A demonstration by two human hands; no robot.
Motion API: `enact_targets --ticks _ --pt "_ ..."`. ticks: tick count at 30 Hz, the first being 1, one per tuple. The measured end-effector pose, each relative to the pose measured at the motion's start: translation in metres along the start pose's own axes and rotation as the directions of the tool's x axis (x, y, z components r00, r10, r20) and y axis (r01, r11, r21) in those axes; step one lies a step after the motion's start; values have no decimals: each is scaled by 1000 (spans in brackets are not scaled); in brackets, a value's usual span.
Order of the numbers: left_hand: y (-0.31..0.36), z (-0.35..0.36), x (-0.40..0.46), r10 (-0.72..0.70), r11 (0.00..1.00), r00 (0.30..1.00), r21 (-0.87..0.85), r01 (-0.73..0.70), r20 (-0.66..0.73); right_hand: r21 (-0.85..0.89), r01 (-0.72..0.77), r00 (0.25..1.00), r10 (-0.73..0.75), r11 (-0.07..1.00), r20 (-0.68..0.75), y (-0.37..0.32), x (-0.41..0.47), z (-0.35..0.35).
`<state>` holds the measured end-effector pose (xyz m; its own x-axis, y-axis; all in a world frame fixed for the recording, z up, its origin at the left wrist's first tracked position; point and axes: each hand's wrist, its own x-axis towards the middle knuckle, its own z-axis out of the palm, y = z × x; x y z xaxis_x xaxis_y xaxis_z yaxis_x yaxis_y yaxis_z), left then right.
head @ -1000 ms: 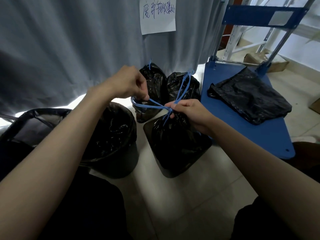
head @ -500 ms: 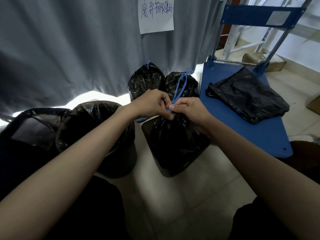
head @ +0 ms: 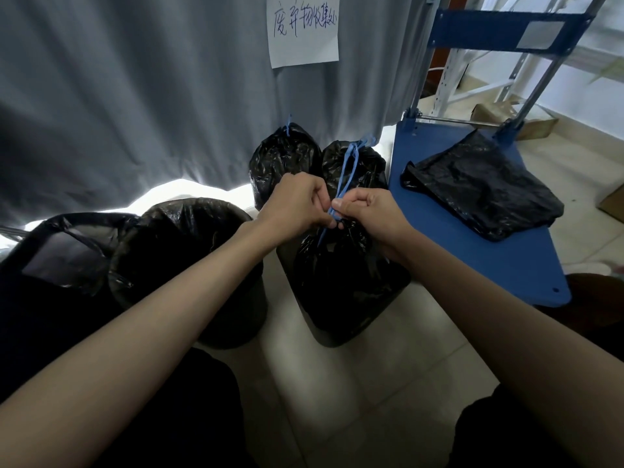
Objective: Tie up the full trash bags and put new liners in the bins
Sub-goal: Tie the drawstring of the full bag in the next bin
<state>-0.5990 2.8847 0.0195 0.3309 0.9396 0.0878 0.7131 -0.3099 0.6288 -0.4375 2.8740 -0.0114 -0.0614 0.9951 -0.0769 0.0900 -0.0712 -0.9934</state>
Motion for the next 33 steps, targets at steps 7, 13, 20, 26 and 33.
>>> enact_targets --ticks 7,13,20,26,33 --pt "-2 22 -9 126 992 977 53 -119 -170 19 -124 992 124 992 -12 -1 2 1" --pt "-1 24 -10 221 965 959 183 -189 -178 79 -203 979 204 976 4 -5 1 3" --pt "-3 16 -6 362 869 924 402 -289 -119 82 -222 975 223 972 -4 -6 1 2" --pt "-8 -3 3 247 894 966 367 -255 70 93 -127 990 132 988 -52 -6 1 3" --pt "-25 -19 6 -115 960 938 -205 189 328 17 25 994 -27 1000 103 -11 -1 10"
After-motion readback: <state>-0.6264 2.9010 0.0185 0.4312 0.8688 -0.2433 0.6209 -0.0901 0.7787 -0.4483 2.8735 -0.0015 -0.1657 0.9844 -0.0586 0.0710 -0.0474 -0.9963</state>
